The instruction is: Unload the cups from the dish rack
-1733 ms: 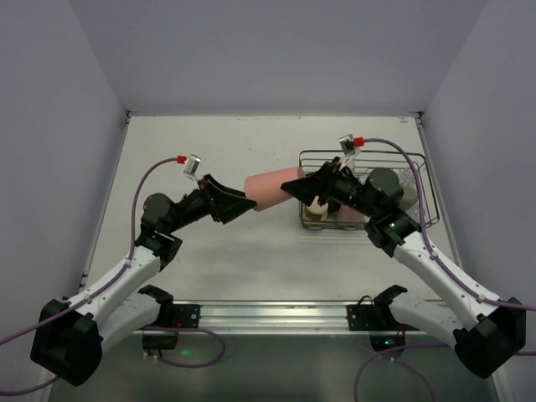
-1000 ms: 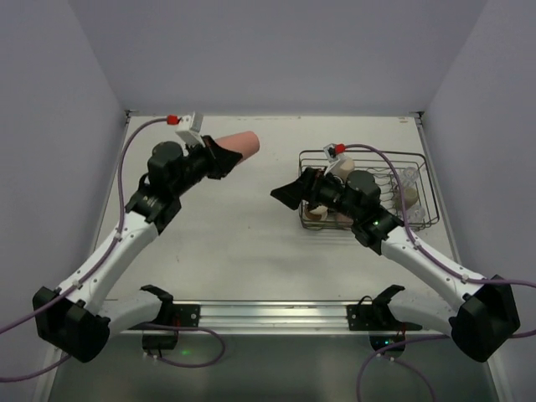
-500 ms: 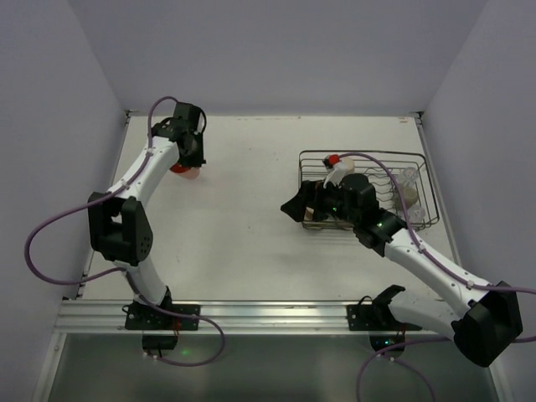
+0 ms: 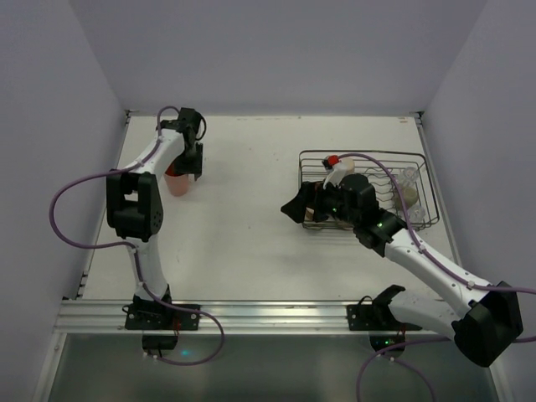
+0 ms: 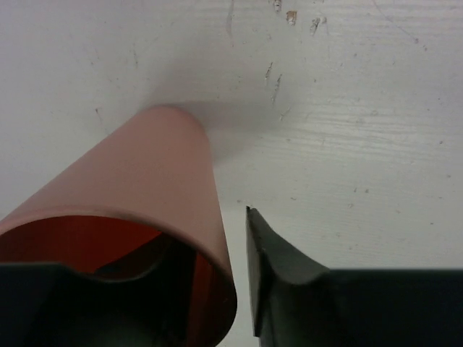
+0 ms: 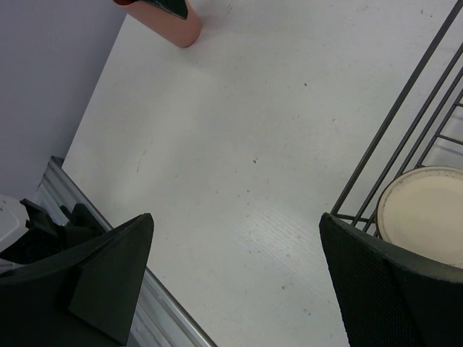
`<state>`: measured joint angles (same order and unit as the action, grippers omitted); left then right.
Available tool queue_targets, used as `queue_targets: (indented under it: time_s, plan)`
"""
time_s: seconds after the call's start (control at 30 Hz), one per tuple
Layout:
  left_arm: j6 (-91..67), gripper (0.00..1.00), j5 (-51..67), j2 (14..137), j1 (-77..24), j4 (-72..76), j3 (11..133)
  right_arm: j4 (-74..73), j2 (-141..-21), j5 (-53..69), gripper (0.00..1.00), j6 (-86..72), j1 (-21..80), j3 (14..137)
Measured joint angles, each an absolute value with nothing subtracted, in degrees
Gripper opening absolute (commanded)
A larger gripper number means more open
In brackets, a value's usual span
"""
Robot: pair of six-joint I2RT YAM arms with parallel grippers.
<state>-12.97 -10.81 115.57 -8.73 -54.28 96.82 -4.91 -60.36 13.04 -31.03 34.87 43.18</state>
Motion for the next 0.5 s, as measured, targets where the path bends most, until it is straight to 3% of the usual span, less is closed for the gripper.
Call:
queue_targets:
  time_s: [0.1,0.2,0.5]
  plan:
    - [-12.7,0.66,-11.0,115.8,-8.6,-54.5,96.8,-4.9,-60.4,13.0,0.99,-31.0,34.9,43.2]
    - [-12.8,0.77,-11.8,115.7,-8.5,-54.5,96.9,-4.9,-60.4,12.8,0.99,-31.0,34.9,43.2]
    - [-12.9,0.85,-12.2,106.7,-8.5,-51.4,93.1,-5.1,-60.4,10.4,0.99,-30.5,34.9,43.2]
